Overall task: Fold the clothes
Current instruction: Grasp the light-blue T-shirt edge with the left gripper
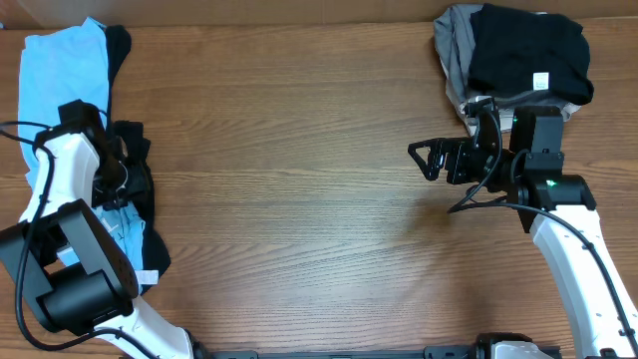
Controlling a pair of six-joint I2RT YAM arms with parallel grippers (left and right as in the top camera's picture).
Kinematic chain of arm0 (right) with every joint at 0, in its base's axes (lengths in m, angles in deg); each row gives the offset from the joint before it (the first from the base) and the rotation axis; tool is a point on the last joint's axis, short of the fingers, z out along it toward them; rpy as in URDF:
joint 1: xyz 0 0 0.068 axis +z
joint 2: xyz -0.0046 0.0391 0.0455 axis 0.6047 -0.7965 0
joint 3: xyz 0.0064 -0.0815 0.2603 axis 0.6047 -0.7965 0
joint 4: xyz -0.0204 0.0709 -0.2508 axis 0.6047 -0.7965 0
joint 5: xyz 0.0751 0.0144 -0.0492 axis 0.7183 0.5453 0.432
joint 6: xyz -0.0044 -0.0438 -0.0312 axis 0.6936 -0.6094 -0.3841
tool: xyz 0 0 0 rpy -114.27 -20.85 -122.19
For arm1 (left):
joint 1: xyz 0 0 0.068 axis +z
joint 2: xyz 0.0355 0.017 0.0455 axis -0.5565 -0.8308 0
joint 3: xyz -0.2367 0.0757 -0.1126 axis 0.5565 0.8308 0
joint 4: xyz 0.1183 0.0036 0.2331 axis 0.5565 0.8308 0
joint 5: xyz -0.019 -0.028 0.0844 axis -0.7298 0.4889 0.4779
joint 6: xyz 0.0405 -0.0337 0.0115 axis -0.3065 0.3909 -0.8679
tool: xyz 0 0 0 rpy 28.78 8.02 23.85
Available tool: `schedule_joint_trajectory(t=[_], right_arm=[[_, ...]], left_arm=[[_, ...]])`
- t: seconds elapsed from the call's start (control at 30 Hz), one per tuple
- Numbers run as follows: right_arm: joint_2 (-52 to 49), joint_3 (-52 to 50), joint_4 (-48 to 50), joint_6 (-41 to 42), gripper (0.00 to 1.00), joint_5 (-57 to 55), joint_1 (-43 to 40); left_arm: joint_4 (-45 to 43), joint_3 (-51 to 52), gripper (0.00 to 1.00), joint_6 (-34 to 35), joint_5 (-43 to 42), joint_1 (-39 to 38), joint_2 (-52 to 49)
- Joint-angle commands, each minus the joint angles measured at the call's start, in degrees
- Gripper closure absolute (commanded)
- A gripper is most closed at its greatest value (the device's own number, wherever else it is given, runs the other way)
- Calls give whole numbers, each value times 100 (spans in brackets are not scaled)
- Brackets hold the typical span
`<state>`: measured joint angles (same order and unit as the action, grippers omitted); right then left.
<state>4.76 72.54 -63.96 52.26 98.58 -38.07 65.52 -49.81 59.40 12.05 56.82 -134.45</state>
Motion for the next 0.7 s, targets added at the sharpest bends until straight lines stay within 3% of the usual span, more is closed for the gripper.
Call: schedule_joint_trajectory(t=[0.0,0.37,0.5,0.67], right_arm=[[-7,63,37,-7,0,-76,20],[-7,63,33,-4,0,-79,20],[-7,63,31,-4,0,-181,22],[-7,63,33,-4,0,-181,22]], left_arm=[[-87,24,64,83,170,33,57],[-501,413,66,129,455,33,52],[-483,413,82,129,494,33,52],[-435,413,95,173,627,35,52]])
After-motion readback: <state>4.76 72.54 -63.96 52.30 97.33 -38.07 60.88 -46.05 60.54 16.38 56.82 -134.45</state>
